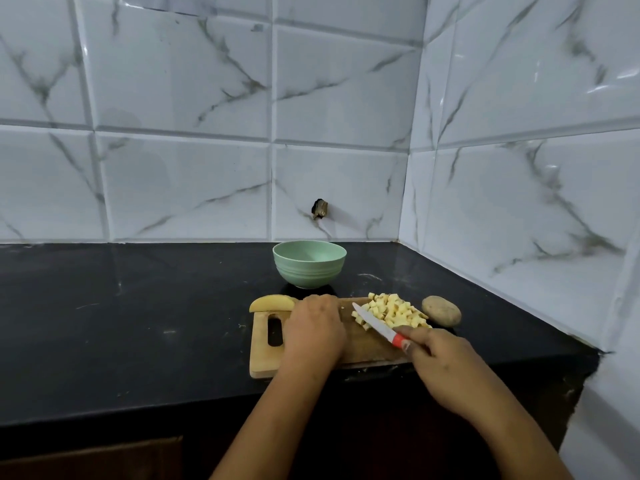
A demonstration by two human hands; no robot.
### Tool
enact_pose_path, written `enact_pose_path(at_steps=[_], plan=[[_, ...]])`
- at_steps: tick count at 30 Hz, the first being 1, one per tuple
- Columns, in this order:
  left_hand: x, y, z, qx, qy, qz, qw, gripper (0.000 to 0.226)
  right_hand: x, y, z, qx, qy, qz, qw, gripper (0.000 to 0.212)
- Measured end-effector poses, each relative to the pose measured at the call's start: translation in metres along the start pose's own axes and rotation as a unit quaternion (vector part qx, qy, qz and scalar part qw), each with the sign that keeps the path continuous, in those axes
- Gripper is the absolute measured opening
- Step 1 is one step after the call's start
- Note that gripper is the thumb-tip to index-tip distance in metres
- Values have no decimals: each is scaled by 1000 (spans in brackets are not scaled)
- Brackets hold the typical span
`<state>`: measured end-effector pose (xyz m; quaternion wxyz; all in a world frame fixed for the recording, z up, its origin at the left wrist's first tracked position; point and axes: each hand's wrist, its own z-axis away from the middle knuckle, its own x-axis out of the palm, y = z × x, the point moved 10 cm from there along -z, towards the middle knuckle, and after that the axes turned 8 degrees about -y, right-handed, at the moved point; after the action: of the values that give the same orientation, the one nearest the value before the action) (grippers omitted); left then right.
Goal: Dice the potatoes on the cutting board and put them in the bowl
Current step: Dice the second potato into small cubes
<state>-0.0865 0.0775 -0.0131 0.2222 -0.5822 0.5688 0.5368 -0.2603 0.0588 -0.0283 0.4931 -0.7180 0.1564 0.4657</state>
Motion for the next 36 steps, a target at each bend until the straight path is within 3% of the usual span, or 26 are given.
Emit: enact_pose_path(at_steps=[8,11,15,19,21,24,28,36], plan=[[13,17,-18,38,-59,144,987,14,-10,9,-5,35,21,-69,997,13],[4,5,-14,28,-31,217,975,22,-7,4,-9,21,28,-51,998,7],[-19,-11,-10,8,38,88,995,37,4,-2,-8,12,-10,-27,1000,6],[2,-15,-11,-3,-38,-51,998,41,6,-1,-5,9,-39,-14,999,8],[5,-14,-10,-6,-35,-75,997,36,3,2,-1,12,-53,-20,998,9],[0,-16,-8,-6,-6,-53,999,31,-6,7,6,21,-60,-52,997,9],[-3,-15,-2,10,-6,-7,1000,23,-17,4,12,17,-7,-49,999,8],[-9,-19,14,-2,-1,93,996,8,-1,-44,25,-57,113,137,982,39]])
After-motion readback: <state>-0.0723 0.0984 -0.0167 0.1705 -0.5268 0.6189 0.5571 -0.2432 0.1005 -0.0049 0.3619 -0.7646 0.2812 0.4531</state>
